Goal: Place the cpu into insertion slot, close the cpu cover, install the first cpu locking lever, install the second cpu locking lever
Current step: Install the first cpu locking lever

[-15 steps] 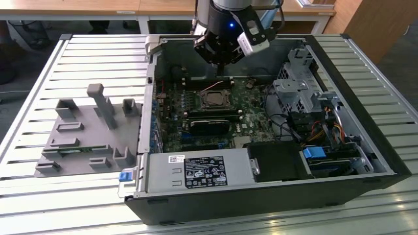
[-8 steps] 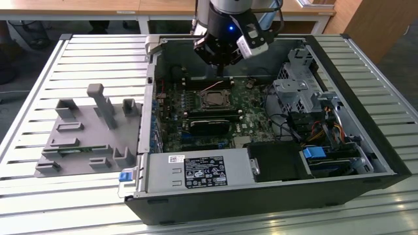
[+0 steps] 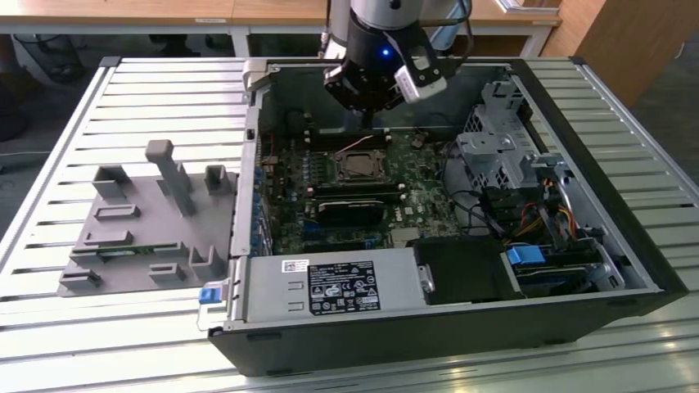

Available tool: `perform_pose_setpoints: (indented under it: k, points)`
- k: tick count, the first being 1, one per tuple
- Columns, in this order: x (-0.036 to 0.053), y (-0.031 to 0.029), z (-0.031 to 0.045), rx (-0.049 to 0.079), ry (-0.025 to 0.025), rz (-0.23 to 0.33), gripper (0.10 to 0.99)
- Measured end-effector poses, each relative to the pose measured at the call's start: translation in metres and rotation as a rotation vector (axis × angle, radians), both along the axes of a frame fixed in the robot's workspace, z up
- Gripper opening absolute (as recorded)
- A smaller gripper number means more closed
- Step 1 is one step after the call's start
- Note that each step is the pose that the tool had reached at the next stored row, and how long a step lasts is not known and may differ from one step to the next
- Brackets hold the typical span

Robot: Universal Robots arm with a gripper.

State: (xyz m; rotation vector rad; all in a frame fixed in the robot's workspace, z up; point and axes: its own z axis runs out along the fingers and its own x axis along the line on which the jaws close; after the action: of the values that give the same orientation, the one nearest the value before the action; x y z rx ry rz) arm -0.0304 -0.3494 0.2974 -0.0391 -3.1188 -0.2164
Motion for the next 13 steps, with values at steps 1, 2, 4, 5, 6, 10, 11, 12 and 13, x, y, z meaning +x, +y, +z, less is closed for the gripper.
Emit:
perform_pose_setpoints:
  k: [1,2,4,5,6,10,11,12,13]
  points:
    - [0.0000,0.0001,-0.0010,0.001,-0.0002,0.000,0.106]
    - [0.0000,0.0000,-0.0019,0.001,-0.0001,0.000,0.106]
    - [0.0000,0.0000,-0.0038,0.001,0.0000,0.000,0.106]
    - [0.0000,0.0002,-0.0047,0.001,0.0000,0.000,0.106]
    - [0.0000,0.0004,-0.0052,0.001,0.0000,0.000,0.106]
    - [0.0000,0.0026,-0.0069,0.001,0.0000,0.000,0.106]
    - [0.0000,0.0033,-0.0074,0.001,0.0000,0.000,0.106]
    - [0.0000,0.0041,-0.0079,0.001,0.0000,0.000,0.106]
    - [0.0000,0.0048,-0.0085,0.001,0.0000,0.000,0.106]
